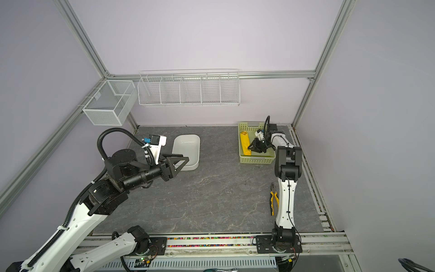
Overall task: Place the utensils on the paper napkin and roll it up
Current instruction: 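Lower the roll into the basket and open the right gripper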
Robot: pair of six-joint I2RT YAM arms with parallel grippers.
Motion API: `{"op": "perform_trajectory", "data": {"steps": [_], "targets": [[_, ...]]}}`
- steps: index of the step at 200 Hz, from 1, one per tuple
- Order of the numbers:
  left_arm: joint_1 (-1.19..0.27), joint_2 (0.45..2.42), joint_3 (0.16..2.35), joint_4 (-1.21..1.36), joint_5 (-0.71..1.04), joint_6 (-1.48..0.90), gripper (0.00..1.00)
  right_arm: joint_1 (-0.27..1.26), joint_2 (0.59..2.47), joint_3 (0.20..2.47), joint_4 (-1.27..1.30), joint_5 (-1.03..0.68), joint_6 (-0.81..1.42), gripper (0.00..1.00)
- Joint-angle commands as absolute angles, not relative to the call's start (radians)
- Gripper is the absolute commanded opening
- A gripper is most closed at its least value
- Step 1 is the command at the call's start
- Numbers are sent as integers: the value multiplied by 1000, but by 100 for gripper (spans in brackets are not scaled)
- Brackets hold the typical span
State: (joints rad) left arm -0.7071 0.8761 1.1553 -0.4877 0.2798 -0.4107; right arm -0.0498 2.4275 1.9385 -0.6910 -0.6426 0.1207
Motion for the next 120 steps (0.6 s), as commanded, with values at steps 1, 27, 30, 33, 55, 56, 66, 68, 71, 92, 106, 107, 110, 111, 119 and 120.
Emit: {"op": "perform_trajectory", "data": {"steps": [1,27,30,33,55,56,66,68,71,92,106,107,110,111,119,120], "targets": [[-703,864,1167,-505,268,-413,47,-57,2422,1934,-736,-600,114,32],[-703,864,1162,-516,248,-411,47,-56,2368,1928,-746,-581,116,37],[-703,864,1163,-519,244,-411,47,-56,2361,1928,-748,-579,116,38],[-703,863,1162,-522,239,-410,47,-56,2353,1925,-750,-577,115,39],[-703,862,1158,-535,215,-394,49,-56,2279,1901,-752,-557,114,44],[-703,862,1158,-535,215,-393,49,-56,2276,1899,-752,-555,114,45],[-703,864,1155,-540,208,-382,53,-56,2238,1884,-753,-535,114,47],[-703,864,1154,-541,205,-380,54,-56,2231,1881,-753,-531,113,48],[-703,864,1152,-543,202,-376,56,-57,2220,1875,-755,-525,112,49],[-703,877,1154,-574,169,-350,78,-56,2137,1830,-763,-495,103,62],[-703,889,1154,-598,134,-337,99,-57,2075,1784,-755,-477,100,71],[-703,890,1153,-599,131,-337,99,-56,2071,1781,-755,-475,100,71],[-703,891,1152,-602,126,-336,99,-57,2058,1770,-753,-471,99,73],[-703,890,1151,-602,123,-334,99,-57,2053,1766,-753,-470,98,74],[-703,890,1144,-605,101,-331,99,-56,2019,1737,-748,-455,98,79],[-703,891,1143,-604,98,-329,99,-56,2013,1734,-748,-453,98,80]]}}
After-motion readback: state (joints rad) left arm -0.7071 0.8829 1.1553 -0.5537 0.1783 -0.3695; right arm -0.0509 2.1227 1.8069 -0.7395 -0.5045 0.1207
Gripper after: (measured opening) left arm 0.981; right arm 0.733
